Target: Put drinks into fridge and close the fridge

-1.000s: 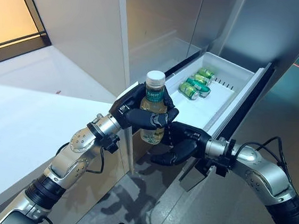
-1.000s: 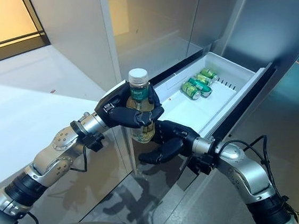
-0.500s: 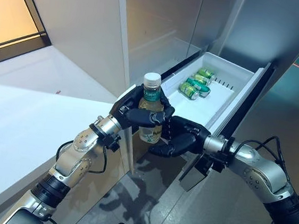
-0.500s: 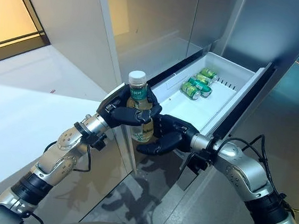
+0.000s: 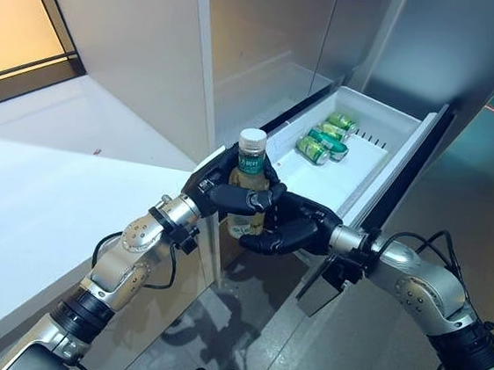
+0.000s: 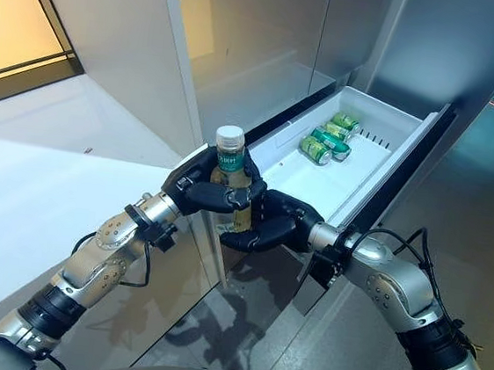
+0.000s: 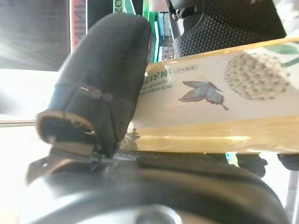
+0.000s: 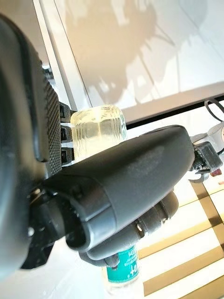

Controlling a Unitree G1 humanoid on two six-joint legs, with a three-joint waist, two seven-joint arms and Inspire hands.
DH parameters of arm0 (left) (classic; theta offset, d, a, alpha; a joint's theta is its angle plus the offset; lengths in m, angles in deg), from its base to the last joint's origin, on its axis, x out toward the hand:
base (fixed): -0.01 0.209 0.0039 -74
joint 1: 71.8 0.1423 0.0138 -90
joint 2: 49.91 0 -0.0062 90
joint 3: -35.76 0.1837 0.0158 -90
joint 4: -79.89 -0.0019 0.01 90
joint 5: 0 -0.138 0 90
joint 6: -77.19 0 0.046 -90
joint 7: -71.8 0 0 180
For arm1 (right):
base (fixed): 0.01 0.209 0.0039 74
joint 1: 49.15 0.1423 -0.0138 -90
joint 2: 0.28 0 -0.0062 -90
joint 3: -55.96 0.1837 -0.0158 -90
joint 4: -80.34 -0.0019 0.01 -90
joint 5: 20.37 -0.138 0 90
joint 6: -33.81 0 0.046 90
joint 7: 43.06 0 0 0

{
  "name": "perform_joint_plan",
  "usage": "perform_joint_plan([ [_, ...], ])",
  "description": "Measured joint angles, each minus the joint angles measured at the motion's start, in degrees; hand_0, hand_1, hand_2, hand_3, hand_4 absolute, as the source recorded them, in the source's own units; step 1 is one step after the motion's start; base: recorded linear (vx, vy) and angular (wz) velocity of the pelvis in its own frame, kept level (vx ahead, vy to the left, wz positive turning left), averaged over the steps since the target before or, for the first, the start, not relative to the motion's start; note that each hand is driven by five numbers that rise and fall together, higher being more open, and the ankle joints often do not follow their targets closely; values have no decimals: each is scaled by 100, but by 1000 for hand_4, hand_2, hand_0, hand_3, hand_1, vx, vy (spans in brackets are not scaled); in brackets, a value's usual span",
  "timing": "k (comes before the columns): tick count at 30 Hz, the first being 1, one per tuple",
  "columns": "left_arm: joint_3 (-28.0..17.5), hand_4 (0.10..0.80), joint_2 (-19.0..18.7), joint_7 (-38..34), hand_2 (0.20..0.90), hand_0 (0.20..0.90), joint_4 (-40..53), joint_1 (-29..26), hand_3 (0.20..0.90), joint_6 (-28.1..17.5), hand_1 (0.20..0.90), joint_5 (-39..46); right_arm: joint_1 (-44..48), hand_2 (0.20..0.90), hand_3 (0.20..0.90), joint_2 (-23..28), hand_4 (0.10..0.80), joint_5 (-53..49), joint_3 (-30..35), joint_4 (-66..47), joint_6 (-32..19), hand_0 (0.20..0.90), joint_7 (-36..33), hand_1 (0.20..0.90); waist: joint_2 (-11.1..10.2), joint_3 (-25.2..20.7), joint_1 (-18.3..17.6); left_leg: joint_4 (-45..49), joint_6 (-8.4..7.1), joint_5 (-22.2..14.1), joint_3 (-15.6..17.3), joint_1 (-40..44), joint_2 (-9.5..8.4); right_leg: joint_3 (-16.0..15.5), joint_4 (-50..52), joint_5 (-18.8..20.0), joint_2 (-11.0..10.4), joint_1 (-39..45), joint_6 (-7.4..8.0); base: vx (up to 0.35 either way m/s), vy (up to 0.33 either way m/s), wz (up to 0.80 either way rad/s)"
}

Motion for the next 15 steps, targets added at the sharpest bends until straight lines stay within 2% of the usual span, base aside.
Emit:
perform_joint_plan([
  [2, 80, 100, -43, 13, 300, 300, -2, 0, 200, 0, 300, 0, 0, 300, 200, 7, 100, 24, -64, 18, 22, 300, -31, 300, 0, 0, 2, 0, 0, 0, 0, 0, 0, 0, 0, 1, 0, 1, 1, 0, 0, 0],
  [7, 393, 100, -74, 216, 300, 300, 3, 0, 200, 43, 300, 47, 54, 300, 200, 47, 100, 168, -289, 222, 31, 300, -114, 300, -10, 1, 3, 0, 0, 0, 4, 1, -1, 3, 1, 9, -2, -11, 12, 0, 0, 0],
  [15, 428, 100, -78, 353, 300, 300, 7, -6, 200, 148, 300, 436, 53, 300, 200, 58, 100, 179, -392, 235, 19, 300, -145, 300, -11, 1, -22, 0, 1, 0, 42, 1, 1, 35, 1, 19, -1, -29, 22, -2, 0, -1],
])
